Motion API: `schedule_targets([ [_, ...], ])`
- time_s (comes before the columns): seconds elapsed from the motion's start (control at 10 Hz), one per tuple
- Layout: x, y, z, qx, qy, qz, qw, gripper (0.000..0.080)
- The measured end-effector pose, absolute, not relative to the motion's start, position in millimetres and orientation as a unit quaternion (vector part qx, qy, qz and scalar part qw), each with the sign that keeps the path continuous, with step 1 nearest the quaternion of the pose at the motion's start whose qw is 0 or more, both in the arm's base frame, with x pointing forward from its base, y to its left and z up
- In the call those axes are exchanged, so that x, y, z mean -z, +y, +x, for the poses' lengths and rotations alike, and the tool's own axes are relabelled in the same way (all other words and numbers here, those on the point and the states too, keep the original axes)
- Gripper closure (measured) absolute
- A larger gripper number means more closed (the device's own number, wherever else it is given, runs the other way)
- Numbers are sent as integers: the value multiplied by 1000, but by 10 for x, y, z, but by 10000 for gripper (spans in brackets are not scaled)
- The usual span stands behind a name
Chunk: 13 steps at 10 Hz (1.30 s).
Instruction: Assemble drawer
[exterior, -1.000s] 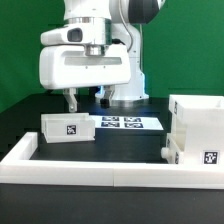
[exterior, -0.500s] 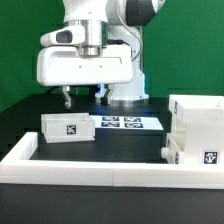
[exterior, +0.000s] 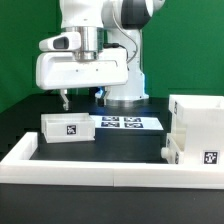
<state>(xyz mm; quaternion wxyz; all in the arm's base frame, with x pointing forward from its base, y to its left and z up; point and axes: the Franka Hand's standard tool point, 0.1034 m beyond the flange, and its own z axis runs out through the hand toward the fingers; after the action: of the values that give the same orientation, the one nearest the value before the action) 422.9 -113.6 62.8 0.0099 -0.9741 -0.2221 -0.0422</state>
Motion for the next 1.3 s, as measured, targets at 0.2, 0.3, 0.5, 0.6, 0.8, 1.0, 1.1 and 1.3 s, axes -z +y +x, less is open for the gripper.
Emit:
schedule_targets([
  [0.2,-531,-1126,4169,49,-222,-974,5,150],
  [0.3,-433,-1128,4087,55,-223,-973,0,150],
  [0.5,-299,-1118,4012,56,-219,-974,-1,150],
  [0.6,-243,-1111,3994,57,-218,-974,0,150],
  [0.8,-130,-1087,3952,54,-218,-975,3,150],
  [1.0,-62,-1070,3917,51,-217,-975,6,274],
  [1.1,-53,-1066,3908,50,-217,-975,6,274],
  [1.3,-47,-1064,3890,50,-217,-975,6,547],
])
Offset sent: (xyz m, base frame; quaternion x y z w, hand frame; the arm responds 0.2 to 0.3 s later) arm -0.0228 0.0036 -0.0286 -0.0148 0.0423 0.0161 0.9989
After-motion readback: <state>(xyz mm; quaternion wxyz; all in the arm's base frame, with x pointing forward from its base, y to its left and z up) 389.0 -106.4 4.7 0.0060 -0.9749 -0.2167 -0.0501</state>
